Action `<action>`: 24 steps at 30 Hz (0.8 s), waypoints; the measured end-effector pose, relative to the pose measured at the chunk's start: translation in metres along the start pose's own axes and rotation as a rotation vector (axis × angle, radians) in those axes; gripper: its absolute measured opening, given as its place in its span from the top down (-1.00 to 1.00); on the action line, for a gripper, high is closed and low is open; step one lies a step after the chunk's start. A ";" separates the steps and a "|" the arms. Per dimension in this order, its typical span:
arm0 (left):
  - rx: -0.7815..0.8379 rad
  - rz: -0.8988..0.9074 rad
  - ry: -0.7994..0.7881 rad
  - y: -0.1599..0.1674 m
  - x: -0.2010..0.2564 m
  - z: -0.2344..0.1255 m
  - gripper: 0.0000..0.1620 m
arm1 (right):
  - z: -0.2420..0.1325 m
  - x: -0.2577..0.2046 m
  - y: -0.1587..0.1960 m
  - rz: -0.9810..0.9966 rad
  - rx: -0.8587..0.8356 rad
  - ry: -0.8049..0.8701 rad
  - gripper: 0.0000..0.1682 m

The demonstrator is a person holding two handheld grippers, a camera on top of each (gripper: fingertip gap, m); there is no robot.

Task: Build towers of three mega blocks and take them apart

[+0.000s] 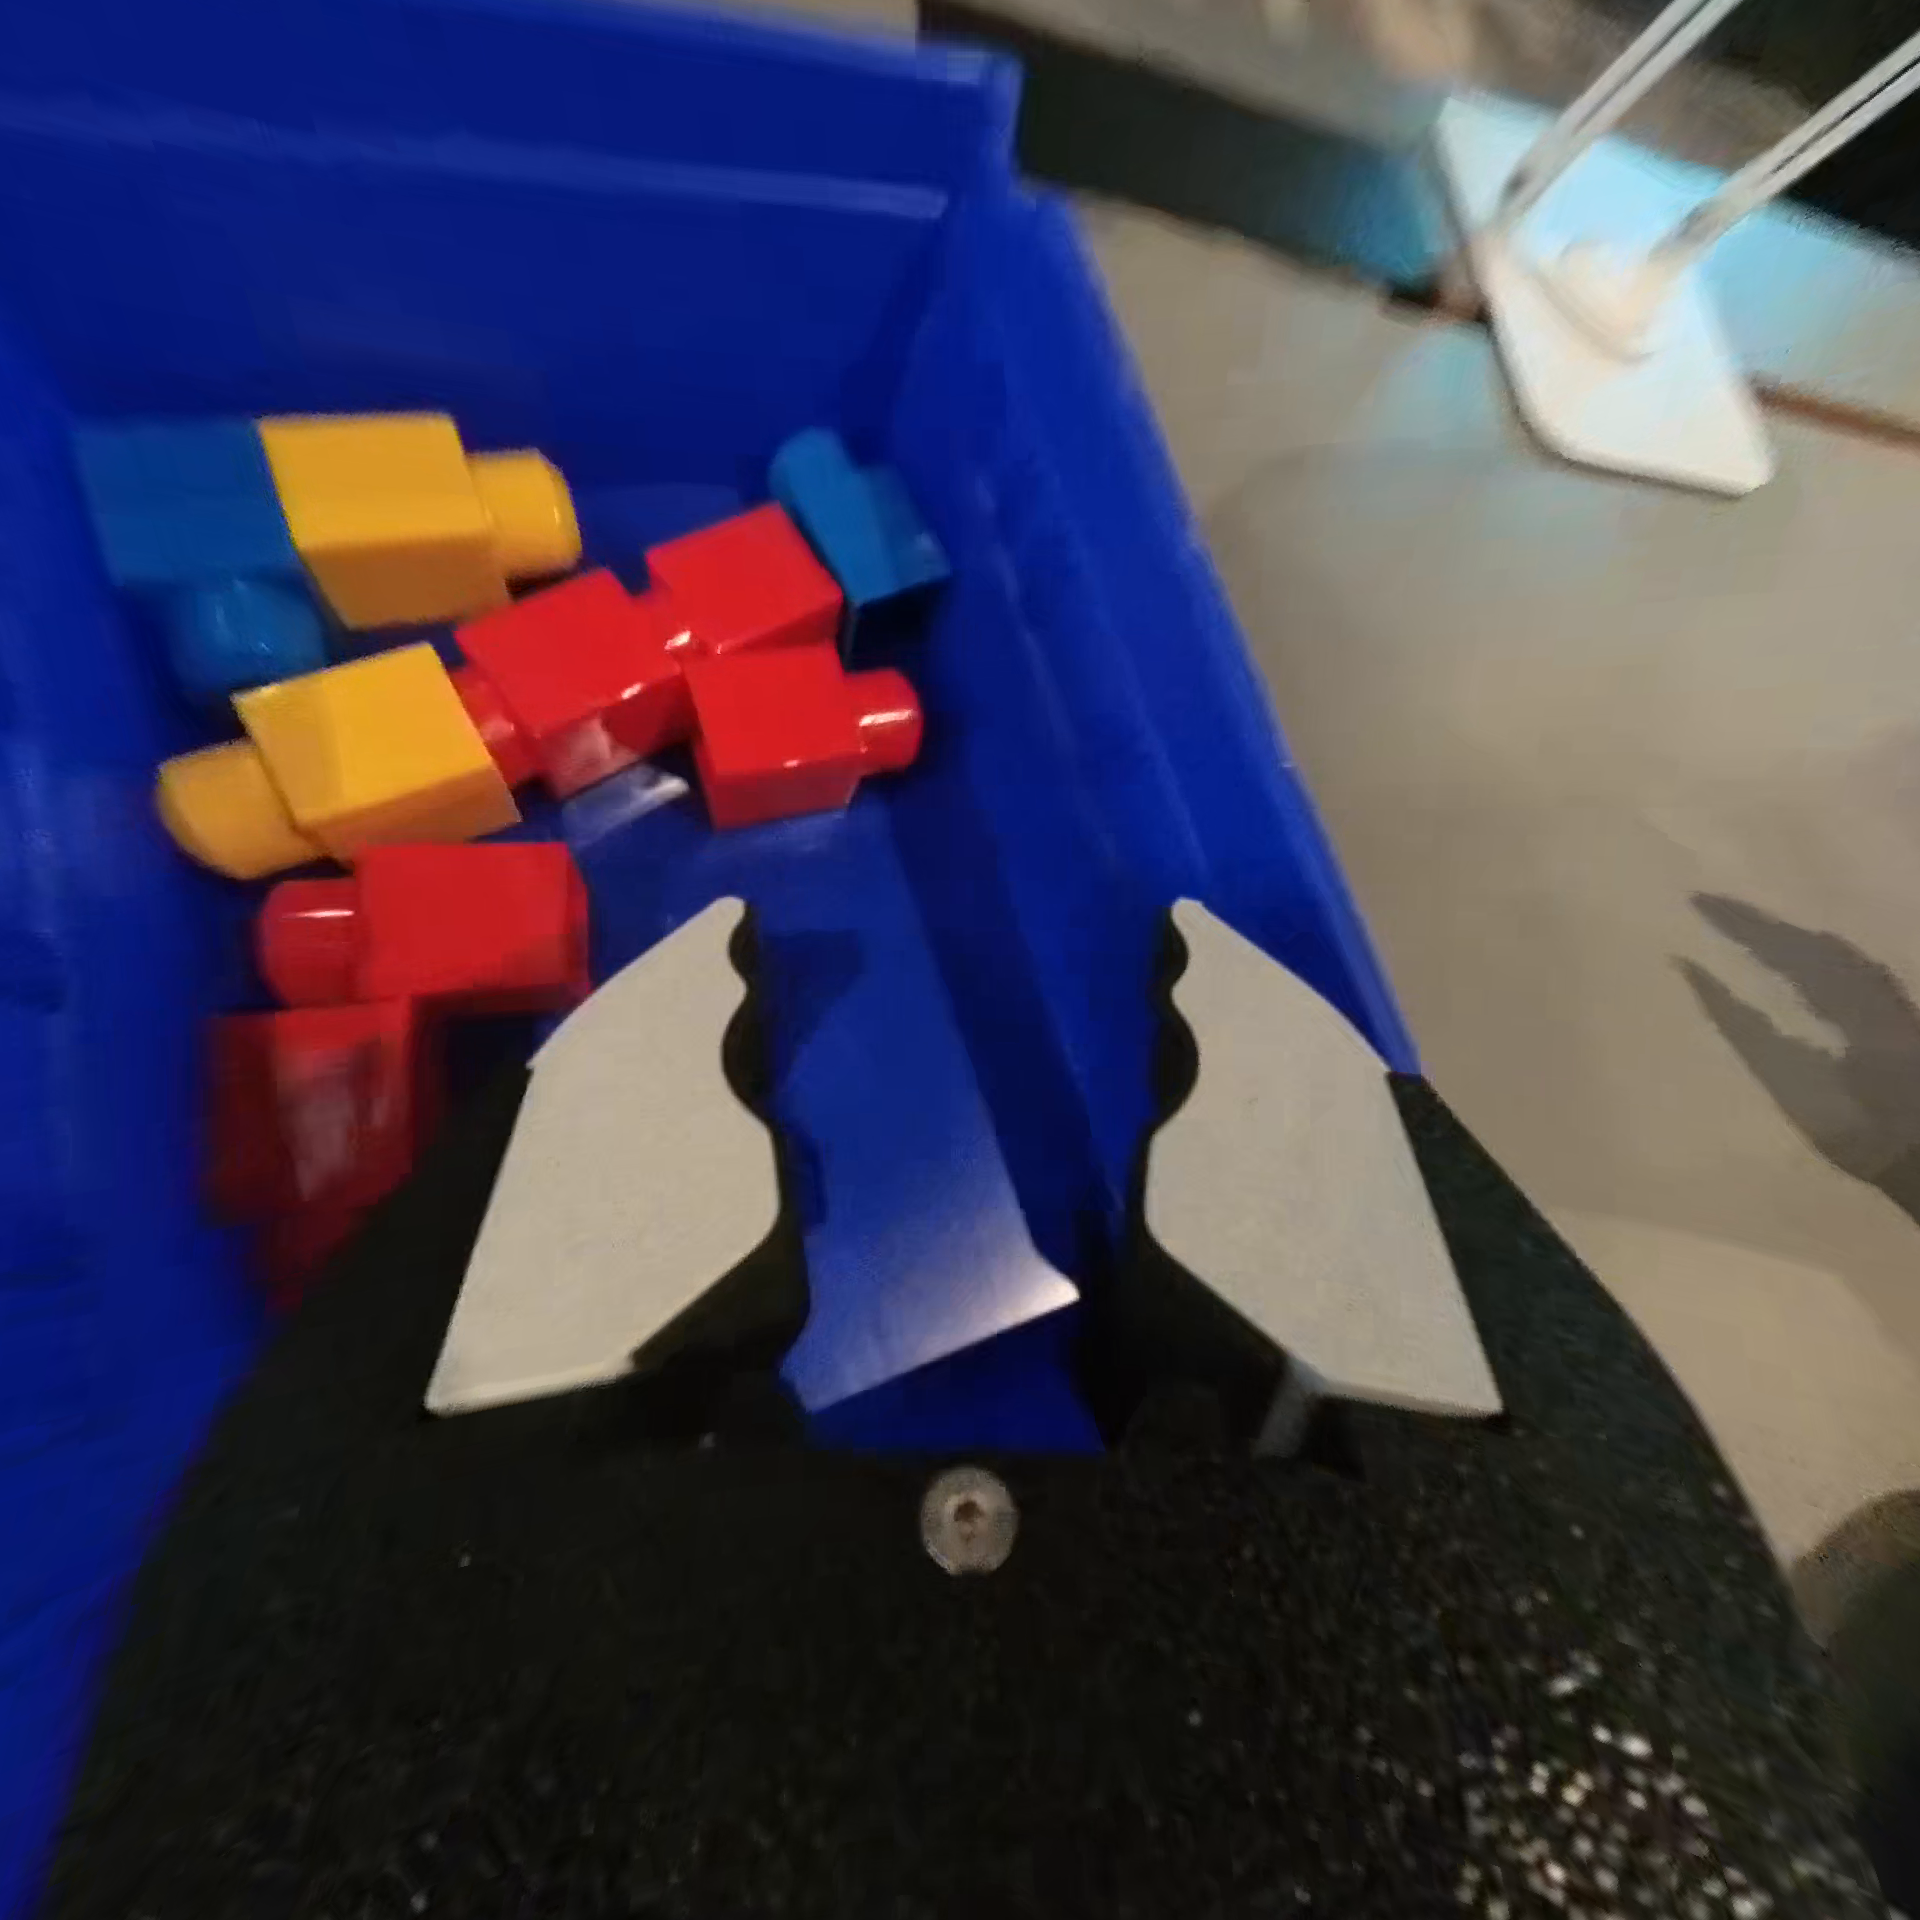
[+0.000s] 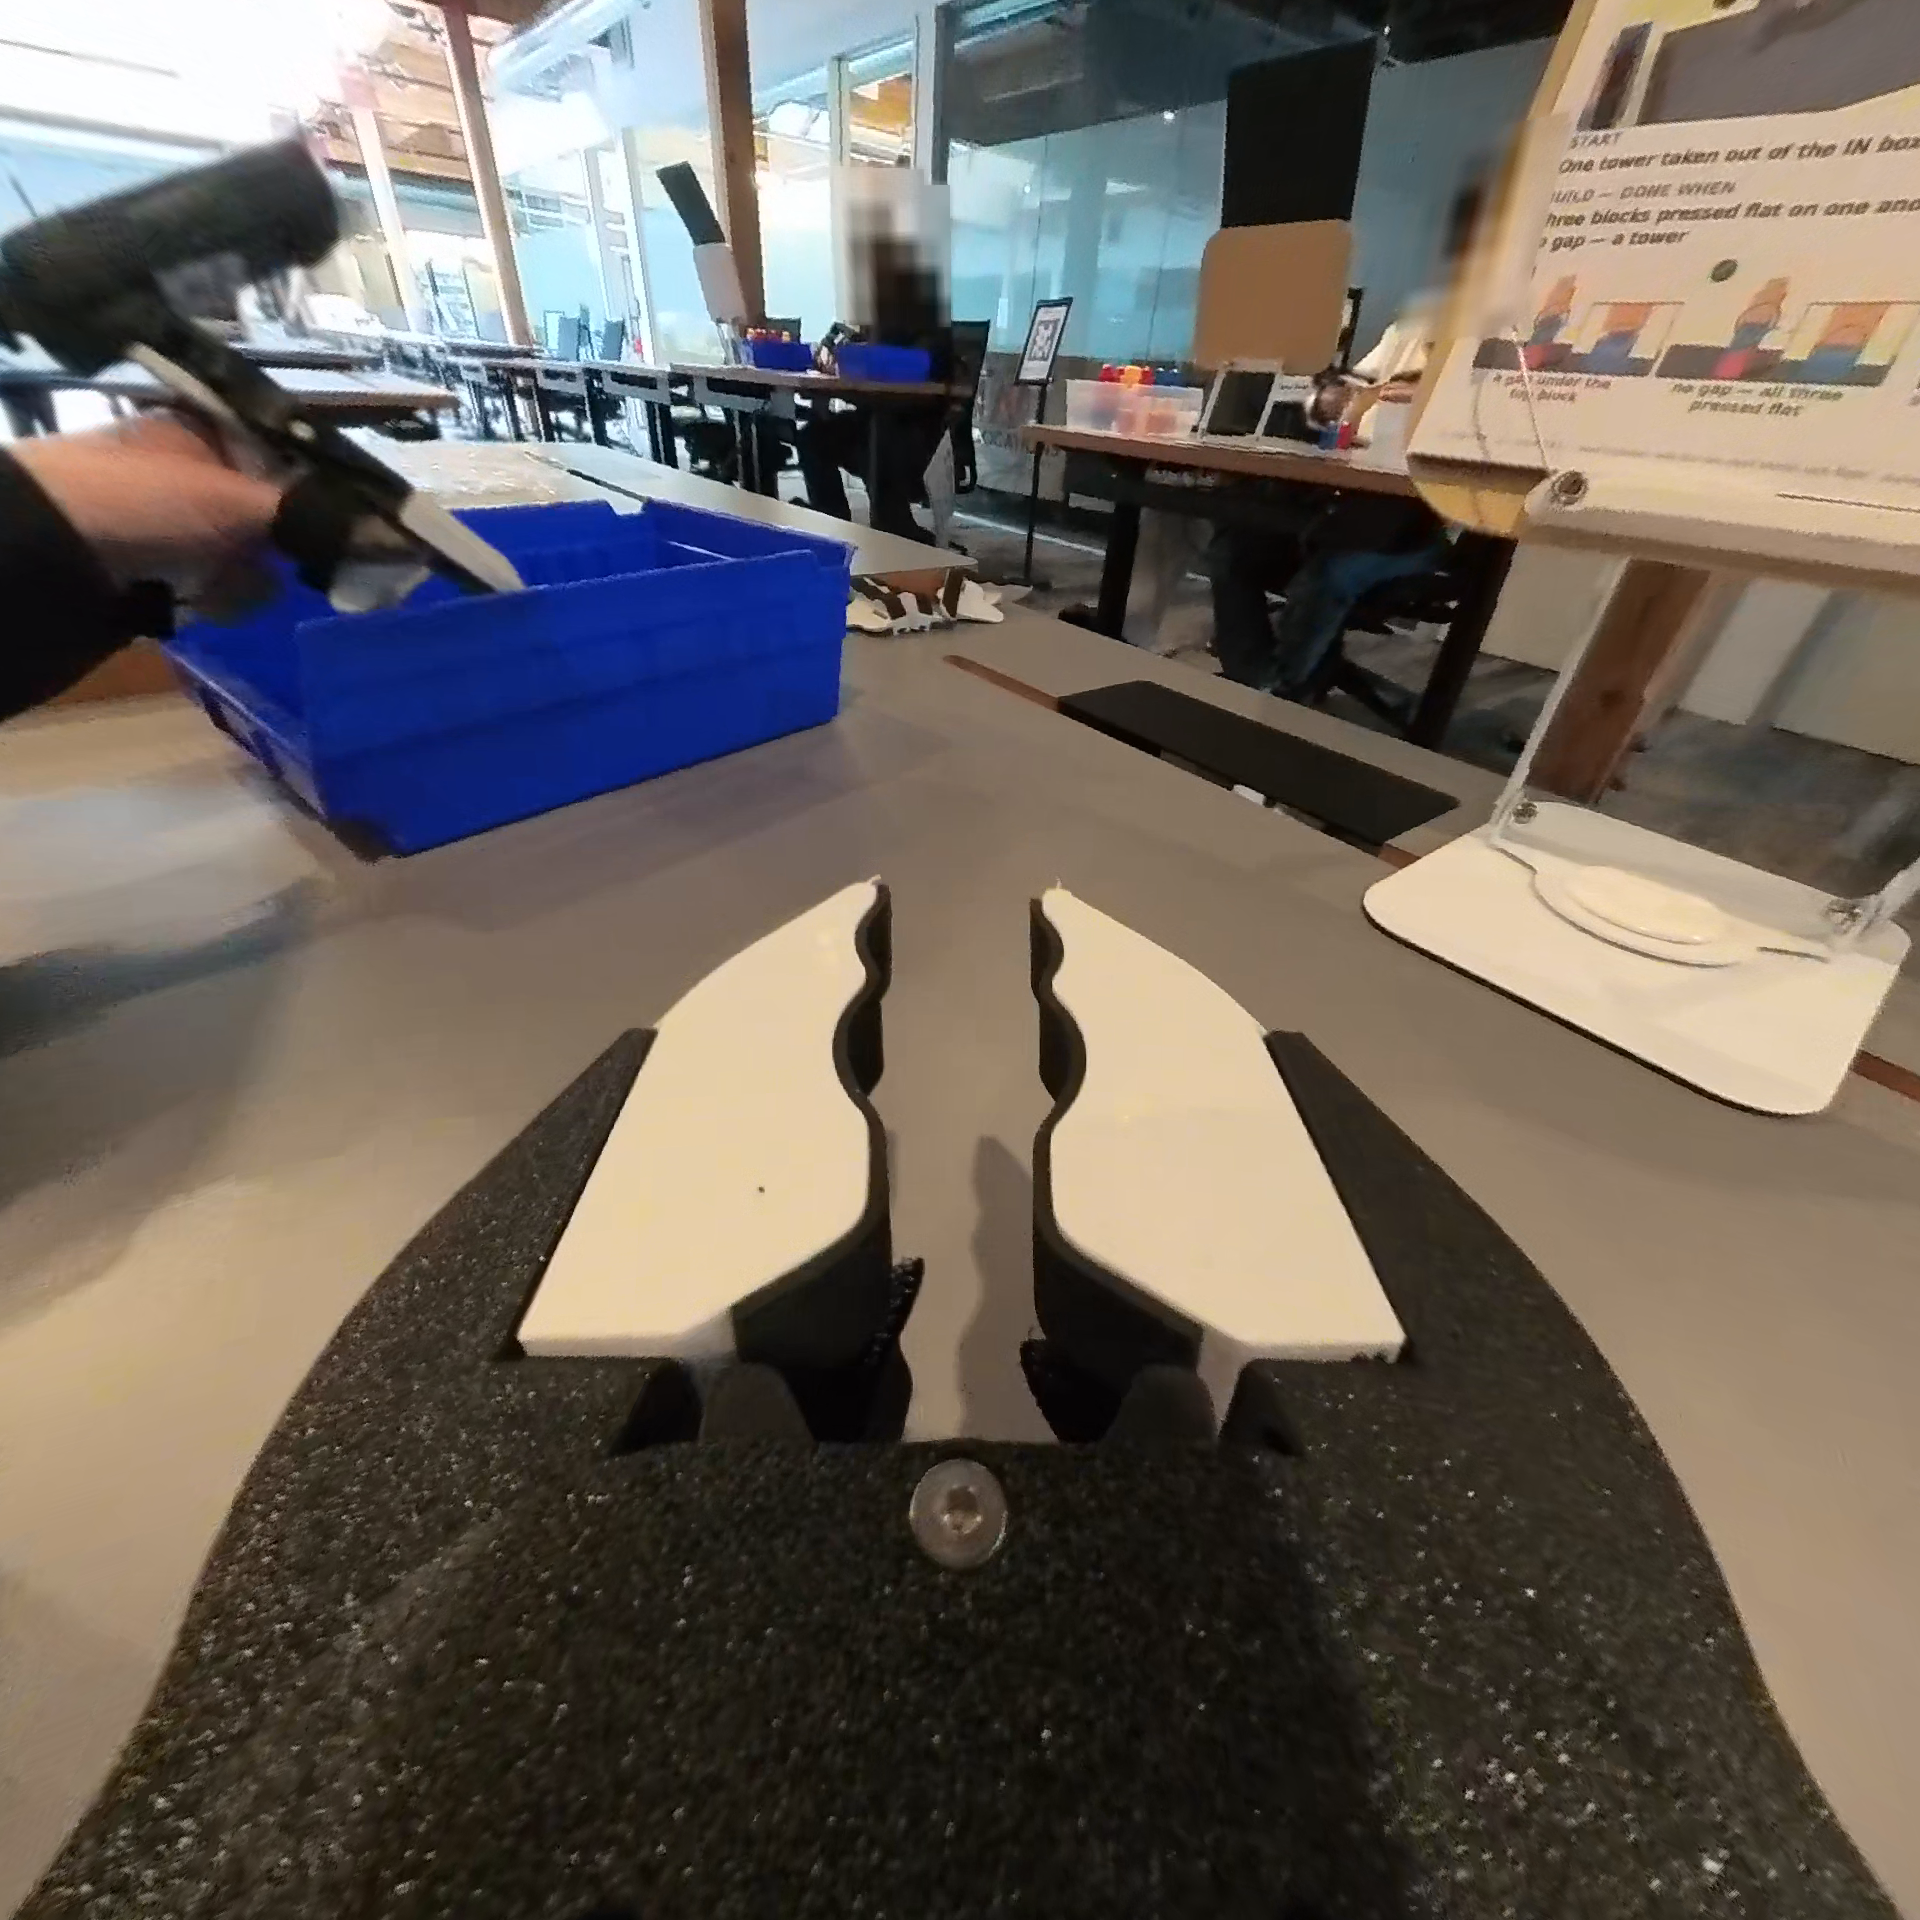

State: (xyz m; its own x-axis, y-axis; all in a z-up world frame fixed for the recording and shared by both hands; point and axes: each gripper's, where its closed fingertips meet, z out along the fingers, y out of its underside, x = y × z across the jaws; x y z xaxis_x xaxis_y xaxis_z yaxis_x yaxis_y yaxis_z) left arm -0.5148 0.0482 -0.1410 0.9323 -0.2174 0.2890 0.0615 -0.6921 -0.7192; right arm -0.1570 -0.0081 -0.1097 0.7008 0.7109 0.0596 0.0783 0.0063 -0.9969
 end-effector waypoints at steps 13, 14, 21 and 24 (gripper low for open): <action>-0.306 0.000 -0.204 0.003 -0.044 0.081 -0.02 | -0.002 -0.001 0.004 -0.018 0.009 -0.005 0.75; -0.307 -0.007 -0.199 0.002 -0.045 0.083 0.01 | -0.003 -0.001 0.004 -0.016 0.010 -0.005 0.75; -0.236 0.037 -0.216 -0.007 -0.043 0.072 0.29 | -0.007 -0.001 -0.002 -0.009 0.035 -0.003 0.76; -0.060 0.064 -0.206 -0.028 -0.027 0.036 0.30 | -0.010 0.000 -0.008 -0.010 0.064 0.007 0.77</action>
State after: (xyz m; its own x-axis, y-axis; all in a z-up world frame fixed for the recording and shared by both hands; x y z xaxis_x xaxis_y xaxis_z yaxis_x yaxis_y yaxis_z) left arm -0.5285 0.0986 -0.1512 0.9871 -0.1219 0.1043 -0.0162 -0.7226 -0.6911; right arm -0.1503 -0.0150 -0.1009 0.7049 0.7059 0.0697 0.0398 0.0588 -0.9975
